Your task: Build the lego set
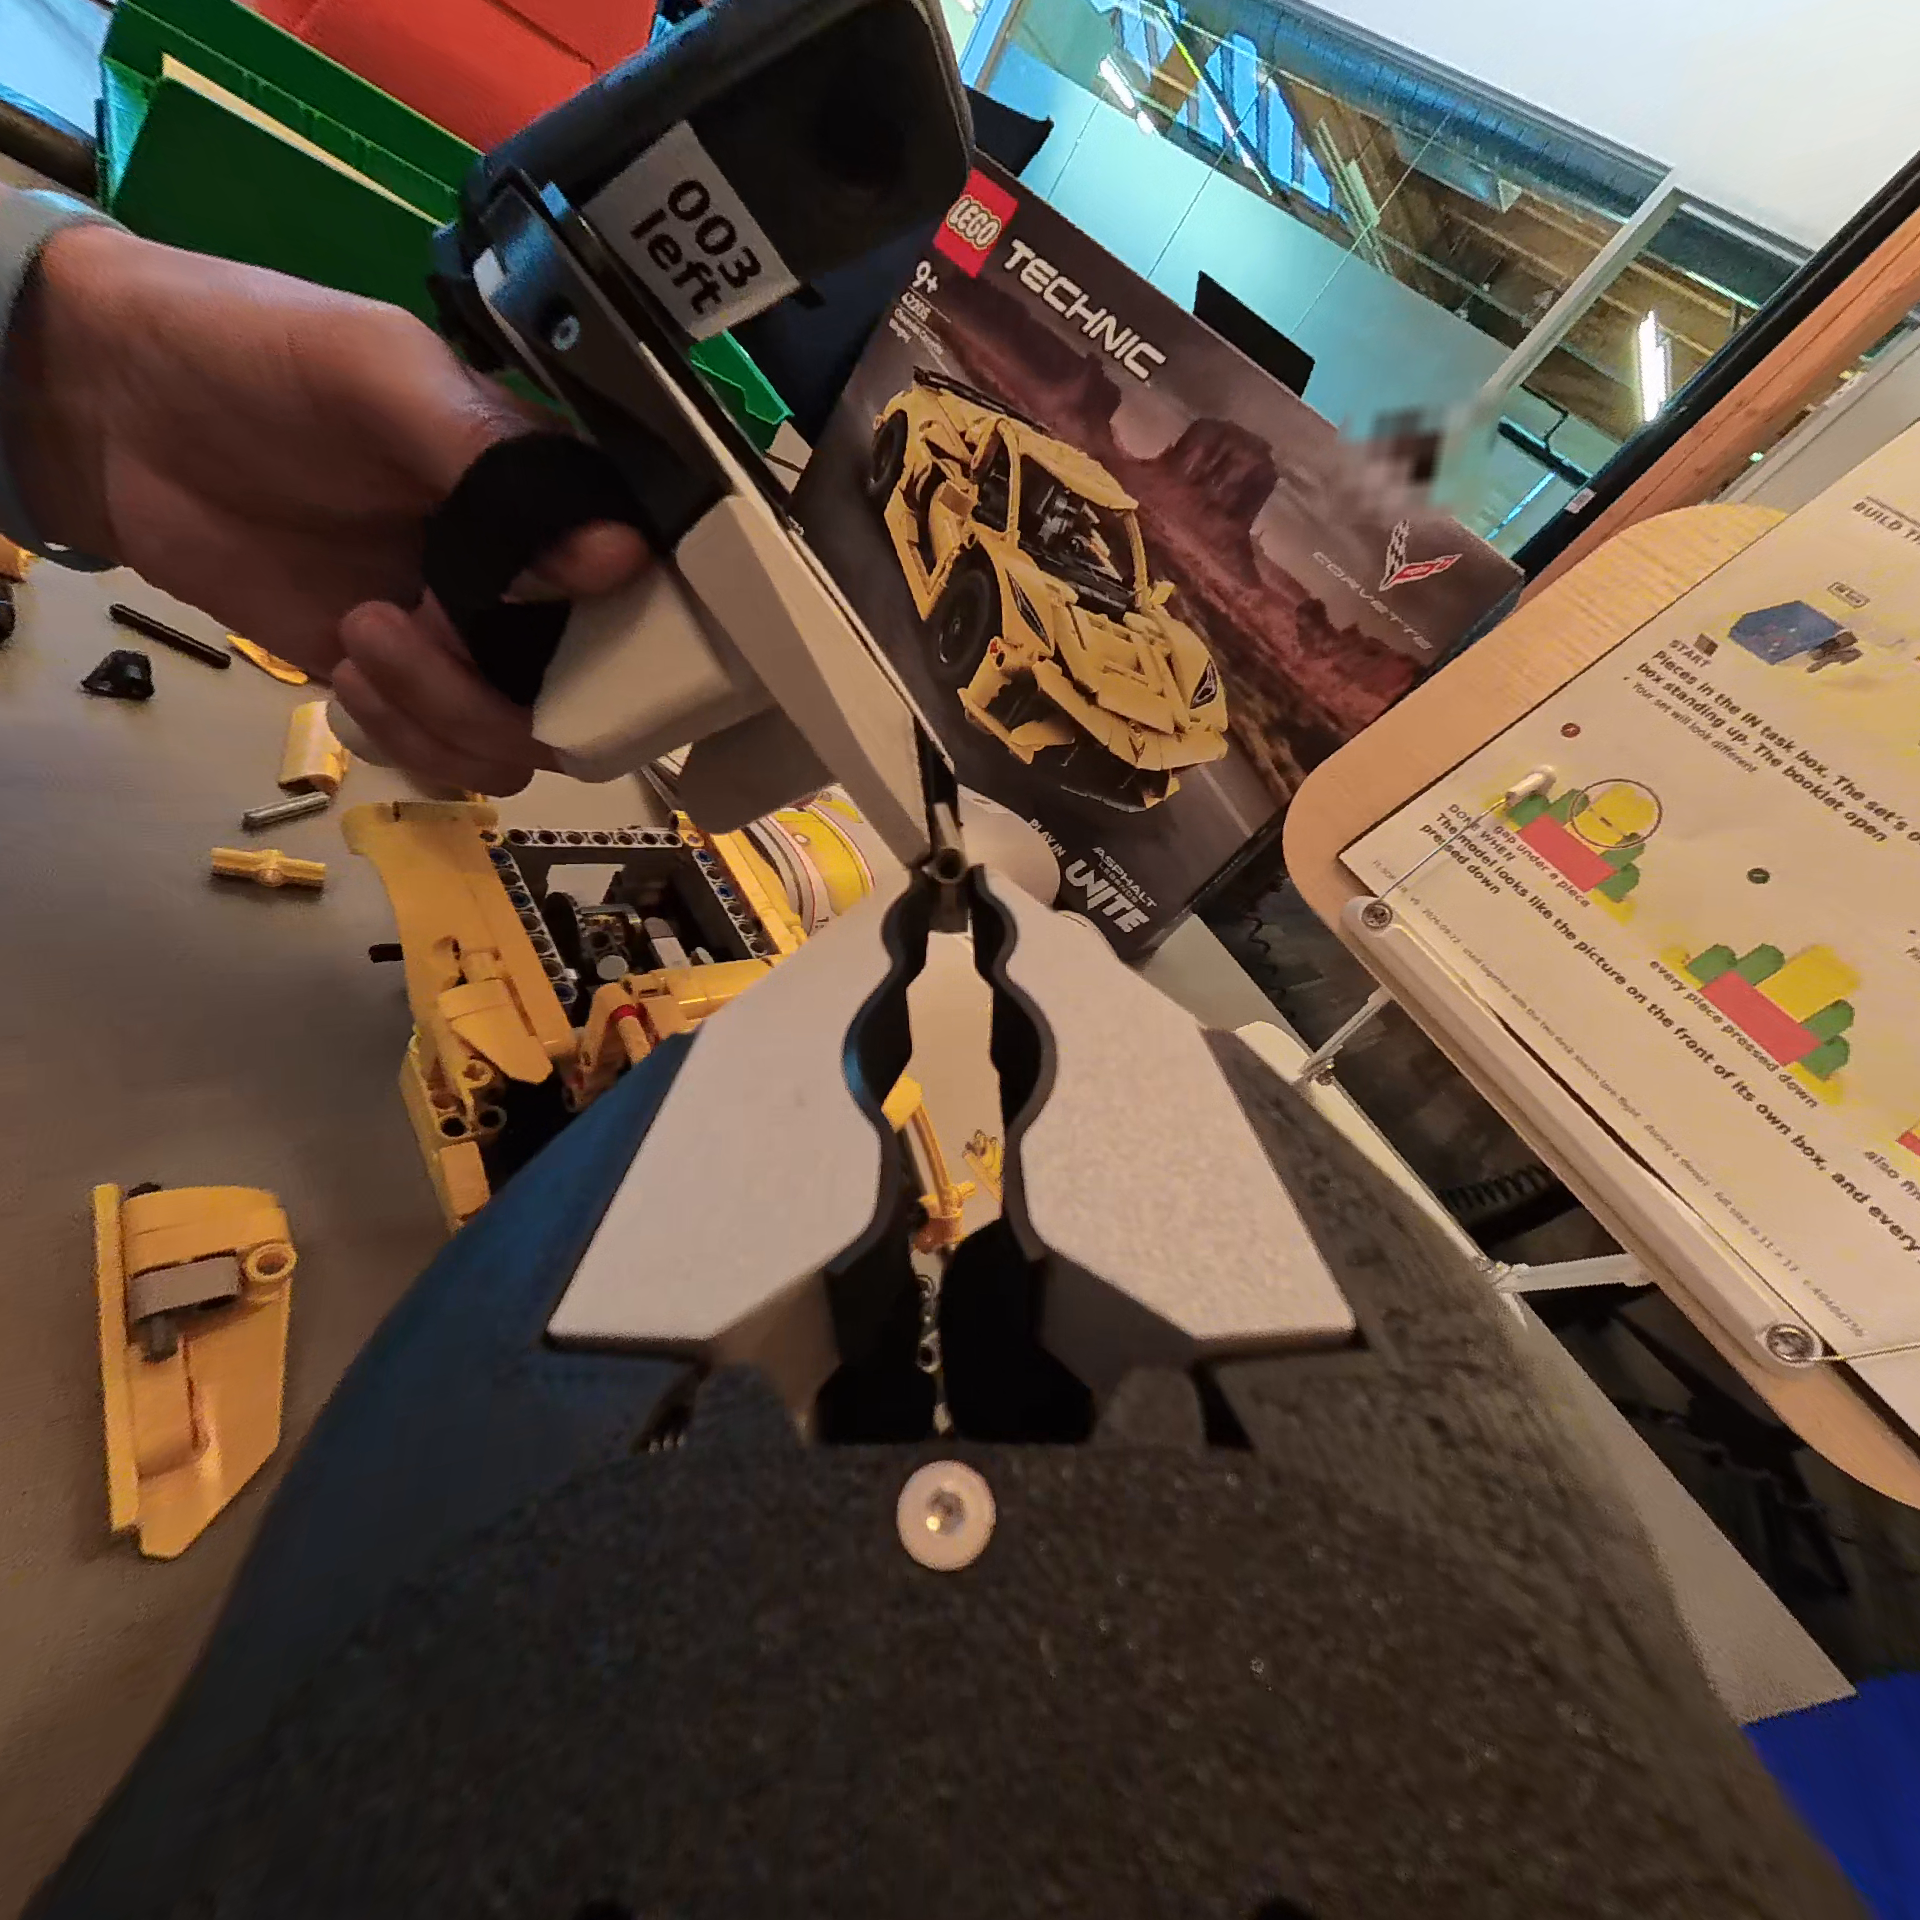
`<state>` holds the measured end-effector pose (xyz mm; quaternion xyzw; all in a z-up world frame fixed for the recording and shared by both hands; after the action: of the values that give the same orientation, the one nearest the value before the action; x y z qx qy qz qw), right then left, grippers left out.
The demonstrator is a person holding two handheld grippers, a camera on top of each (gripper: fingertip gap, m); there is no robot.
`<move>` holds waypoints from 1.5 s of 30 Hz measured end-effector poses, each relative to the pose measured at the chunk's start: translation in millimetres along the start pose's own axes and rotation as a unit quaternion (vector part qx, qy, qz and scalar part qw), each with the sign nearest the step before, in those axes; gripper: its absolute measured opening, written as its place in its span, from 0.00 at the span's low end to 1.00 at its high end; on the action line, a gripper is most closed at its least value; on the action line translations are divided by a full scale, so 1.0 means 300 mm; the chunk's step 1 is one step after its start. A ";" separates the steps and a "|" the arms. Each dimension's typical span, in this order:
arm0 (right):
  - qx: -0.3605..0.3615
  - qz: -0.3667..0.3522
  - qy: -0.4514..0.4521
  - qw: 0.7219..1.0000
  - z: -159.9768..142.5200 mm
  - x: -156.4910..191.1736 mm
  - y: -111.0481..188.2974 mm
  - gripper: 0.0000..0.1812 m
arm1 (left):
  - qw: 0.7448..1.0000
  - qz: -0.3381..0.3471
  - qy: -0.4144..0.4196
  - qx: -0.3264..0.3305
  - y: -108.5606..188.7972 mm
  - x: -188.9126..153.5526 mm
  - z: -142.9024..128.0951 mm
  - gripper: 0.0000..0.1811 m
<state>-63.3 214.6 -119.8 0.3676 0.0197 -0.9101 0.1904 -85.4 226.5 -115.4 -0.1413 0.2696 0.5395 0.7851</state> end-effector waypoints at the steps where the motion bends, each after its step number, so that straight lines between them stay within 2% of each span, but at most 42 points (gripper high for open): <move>1: -0.001 -0.002 0.003 1.000 0.002 -0.001 0.002 0.03 | 1.000 -0.003 -0.002 0.000 0.000 -0.004 -0.001 0.09; 10: -0.004 0.016 -0.002 1.000 0.009 0.011 0.007 0.03 | 1.000 -0.013 0.016 0.010 0.010 -0.001 -0.008 0.04; 13: -0.008 0.046 -0.026 0.999 0.008 0.021 0.017 0.03 | 1.000 -0.001 -0.009 0.023 0.011 0.002 -0.019 0.09; 17: -0.016 0.096 -0.053 0.994 0.010 0.034 0.041 0.03 | 0.999 -0.029 0.002 0.040 -0.002 -0.025 -0.037 0.05; 25: 0.033 0.053 0.051 0.997 -0.008 0.019 0.055 0.03 | 0.985 -0.077 0.155 0.016 -0.041 -0.005 -0.032 0.04; 30: 0.038 0.042 0.035 0.998 -0.008 0.003 0.059 0.03 | 0.980 -0.086 0.180 0.000 -0.049 -0.003 -0.018 0.03; 33: 0.006 0.030 -0.030 0.999 0.009 -0.018 0.085 0.04 | 0.985 -0.079 0.152 -0.006 -0.039 -0.023 0.002 0.04; 35: 0.017 0.029 -0.080 0.996 -0.024 -0.045 0.128 0.05 | 0.988 -0.064 0.138 -0.017 -0.014 -0.014 0.019 0.04; 37: 0.051 0.106 -0.157 0.981 -0.074 -0.005 0.180 0.10 | 0.989 -0.058 0.132 -0.036 0.018 -0.006 0.044 0.04; 39: 0.086 0.239 -0.227 0.940 -0.100 0.124 0.250 0.15 | 0.991 -0.043 0.123 -0.040 0.040 0.008 0.053 0.04; 40: 0.110 0.287 -0.234 0.922 -0.113 0.191 0.286 0.15 | 0.992 -0.031 0.117 -0.038 0.047 0.016 0.053 0.04; 41: 0.135 0.311 -0.223 0.914 -0.130 0.247 0.314 0.14 | 0.993 -0.024 0.111 -0.036 0.052 0.021 0.052 0.04; 43: 0.186 0.319 -0.164 0.915 -0.180 0.325 0.352 0.12 | 0.993 -0.018 0.108 -0.040 0.059 0.026 0.057 0.04; 45: 0.219 0.316 -0.116 0.916 -0.222 0.360 0.375 0.11 | 0.993 -0.015 0.109 -0.037 0.063 0.031 0.054 0.04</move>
<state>-49.7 86.3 -229.7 0.2794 -0.3197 -0.8201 0.3836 -95.9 249.1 -106.3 -0.2325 0.3315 0.5186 0.7530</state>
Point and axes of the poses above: each gripper's, where its closed fingertips meet, y back along the fingers, z out of its top, x = y × z across the jaws, the point moved 2 cm from there along y, back along the fingers, and after that the axes turned 10 degrees about y, right-handed, at the moved point
